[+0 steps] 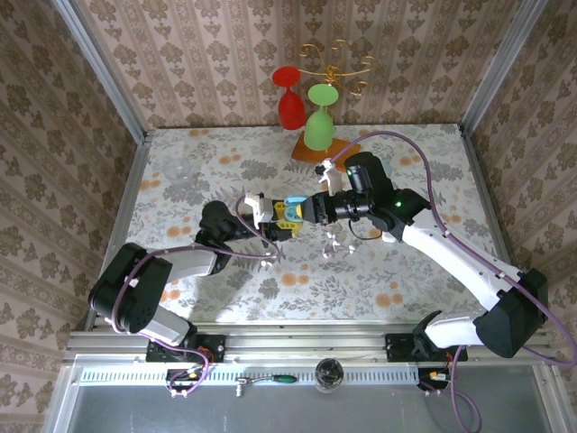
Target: Insert the wireless bluetooth earbuds into the charging case
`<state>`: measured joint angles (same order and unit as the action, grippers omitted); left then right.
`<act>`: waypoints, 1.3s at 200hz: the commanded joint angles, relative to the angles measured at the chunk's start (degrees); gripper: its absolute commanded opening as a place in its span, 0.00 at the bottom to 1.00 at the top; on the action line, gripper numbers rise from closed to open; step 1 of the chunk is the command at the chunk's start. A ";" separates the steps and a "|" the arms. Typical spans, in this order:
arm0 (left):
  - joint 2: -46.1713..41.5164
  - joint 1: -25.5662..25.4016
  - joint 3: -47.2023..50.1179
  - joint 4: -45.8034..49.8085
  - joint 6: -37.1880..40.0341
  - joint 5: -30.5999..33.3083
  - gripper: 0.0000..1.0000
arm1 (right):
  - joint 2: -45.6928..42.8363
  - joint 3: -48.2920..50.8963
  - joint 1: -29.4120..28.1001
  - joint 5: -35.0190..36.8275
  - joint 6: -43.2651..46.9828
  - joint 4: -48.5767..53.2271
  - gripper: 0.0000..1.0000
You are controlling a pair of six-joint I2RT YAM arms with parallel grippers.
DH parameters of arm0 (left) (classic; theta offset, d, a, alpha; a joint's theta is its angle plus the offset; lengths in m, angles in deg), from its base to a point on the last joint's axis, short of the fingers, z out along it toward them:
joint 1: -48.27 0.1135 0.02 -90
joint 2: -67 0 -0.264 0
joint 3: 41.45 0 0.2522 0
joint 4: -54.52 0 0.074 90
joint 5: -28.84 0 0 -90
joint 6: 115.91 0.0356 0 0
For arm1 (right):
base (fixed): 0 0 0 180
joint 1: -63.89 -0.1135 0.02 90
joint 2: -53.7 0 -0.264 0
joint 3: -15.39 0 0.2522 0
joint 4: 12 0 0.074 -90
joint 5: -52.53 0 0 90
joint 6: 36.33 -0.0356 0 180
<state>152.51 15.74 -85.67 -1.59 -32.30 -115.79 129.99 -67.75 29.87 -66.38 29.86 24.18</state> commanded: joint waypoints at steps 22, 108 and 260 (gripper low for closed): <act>-1.93 -0.08 -0.79 -2.82 -0.29 -2.51 0.34 | 0.58 0.02 0.09 3.12 1.27 -0.07 0.22; -2.73 -0.07 -0.48 -2.91 -0.56 -2.67 0.34 | 1.10 -0.23 0.36 4.73 1.25 0.35 0.26; -6.76 3.99 2.82 -3.24 -1.86 -1.81 0.35 | -13.16 17.54 9.35 11.97 -12.03 -13.46 0.54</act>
<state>148.45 18.06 -84.51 -2.09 -33.22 -116.56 115.85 -56.06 35.99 -58.42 25.95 17.40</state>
